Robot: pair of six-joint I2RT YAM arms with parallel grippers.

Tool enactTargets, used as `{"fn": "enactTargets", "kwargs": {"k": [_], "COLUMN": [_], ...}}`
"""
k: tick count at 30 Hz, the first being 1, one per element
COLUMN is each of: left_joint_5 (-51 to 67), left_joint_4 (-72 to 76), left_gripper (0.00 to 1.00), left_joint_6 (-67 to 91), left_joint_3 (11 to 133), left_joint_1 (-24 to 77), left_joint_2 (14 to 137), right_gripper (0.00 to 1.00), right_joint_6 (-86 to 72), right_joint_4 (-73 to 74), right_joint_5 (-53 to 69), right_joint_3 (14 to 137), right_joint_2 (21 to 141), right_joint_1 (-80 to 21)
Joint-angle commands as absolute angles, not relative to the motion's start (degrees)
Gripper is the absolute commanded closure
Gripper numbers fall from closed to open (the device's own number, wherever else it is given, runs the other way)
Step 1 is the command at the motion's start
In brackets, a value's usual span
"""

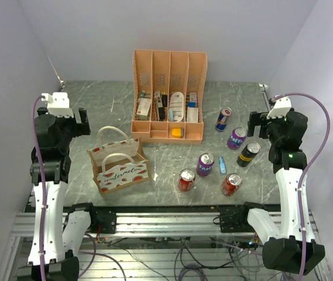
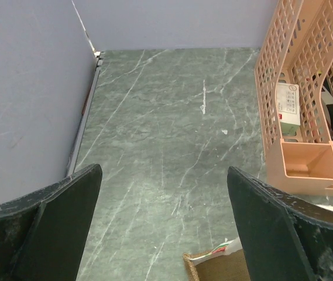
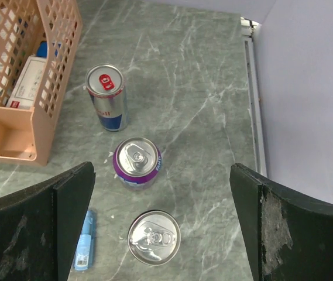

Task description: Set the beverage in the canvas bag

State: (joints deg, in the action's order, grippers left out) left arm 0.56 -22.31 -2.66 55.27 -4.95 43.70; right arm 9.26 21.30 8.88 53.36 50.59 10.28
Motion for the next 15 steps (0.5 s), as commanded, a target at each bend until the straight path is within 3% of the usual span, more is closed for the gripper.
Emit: {"fn": "enactTargets", "kwargs": {"k": [1, 15], "left_joint_5": [7.11, 18.65], "left_joint_4": [-19.84, -19.62], "left_gripper": [0.01, 0.03], "left_joint_6": [-3.89, -10.42], "left_joint_3": [54.55, 52.70], "left_joint_1": [-8.06, -11.53], "left_joint_2": [42.69, 43.49], "right_gripper": [0.00, 0.00], "right_joint_6": [9.49, 11.94], "right_joint_4": [21.32, 22.42], "right_joint_5": [12.36, 19.32], "right_joint_3": [55.24, 57.86], "right_joint_2": [51.08, 53.55], "right_joint_1": [10.36, 10.35]}}
